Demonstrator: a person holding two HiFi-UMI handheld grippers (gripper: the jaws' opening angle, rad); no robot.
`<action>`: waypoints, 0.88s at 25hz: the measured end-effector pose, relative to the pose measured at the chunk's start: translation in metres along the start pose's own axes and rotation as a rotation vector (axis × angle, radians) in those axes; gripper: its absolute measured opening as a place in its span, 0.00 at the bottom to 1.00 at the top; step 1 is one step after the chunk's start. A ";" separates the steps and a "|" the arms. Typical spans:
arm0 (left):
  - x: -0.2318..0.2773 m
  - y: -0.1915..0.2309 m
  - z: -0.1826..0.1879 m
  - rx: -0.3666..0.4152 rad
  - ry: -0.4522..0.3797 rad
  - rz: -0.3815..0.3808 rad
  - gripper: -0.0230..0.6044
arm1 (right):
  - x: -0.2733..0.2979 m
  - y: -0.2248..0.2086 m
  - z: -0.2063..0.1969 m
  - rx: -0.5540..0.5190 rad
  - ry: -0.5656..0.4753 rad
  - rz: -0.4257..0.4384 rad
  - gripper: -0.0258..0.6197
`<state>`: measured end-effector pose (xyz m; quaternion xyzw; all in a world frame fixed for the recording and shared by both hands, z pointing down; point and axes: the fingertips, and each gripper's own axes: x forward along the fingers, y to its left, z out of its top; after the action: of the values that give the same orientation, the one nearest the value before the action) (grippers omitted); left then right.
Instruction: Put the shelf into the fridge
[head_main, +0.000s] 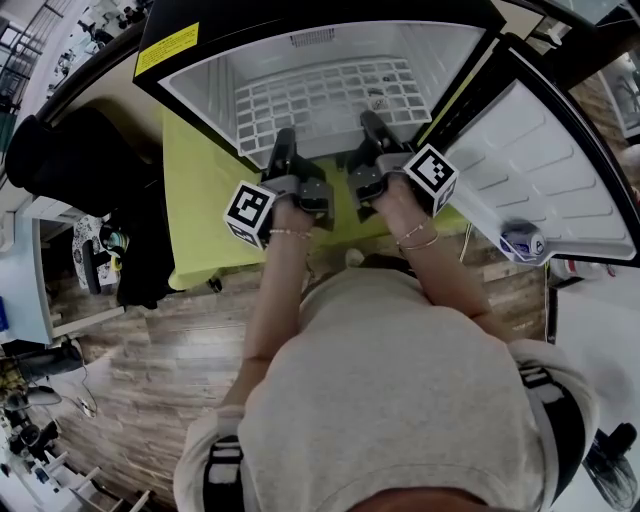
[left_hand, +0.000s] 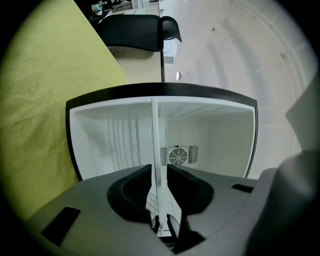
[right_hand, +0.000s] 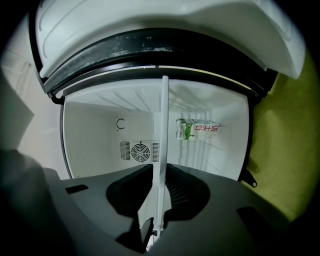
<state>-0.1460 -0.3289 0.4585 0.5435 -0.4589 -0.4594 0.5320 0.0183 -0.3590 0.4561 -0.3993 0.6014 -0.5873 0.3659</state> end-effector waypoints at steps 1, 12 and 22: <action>-0.002 0.000 0.001 -0.001 -0.003 0.000 0.19 | -0.002 0.000 0.000 -0.002 0.001 -0.001 0.16; -0.011 -0.001 -0.003 0.019 -0.005 0.013 0.11 | -0.014 0.002 -0.004 -0.011 0.000 -0.011 0.14; -0.011 0.000 -0.004 0.022 0.000 0.020 0.09 | -0.014 -0.001 -0.004 -0.071 -0.017 -0.035 0.09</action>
<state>-0.1440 -0.3172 0.4591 0.5449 -0.4692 -0.4488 0.5306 0.0204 -0.3444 0.4569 -0.4275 0.6116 -0.5686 0.3463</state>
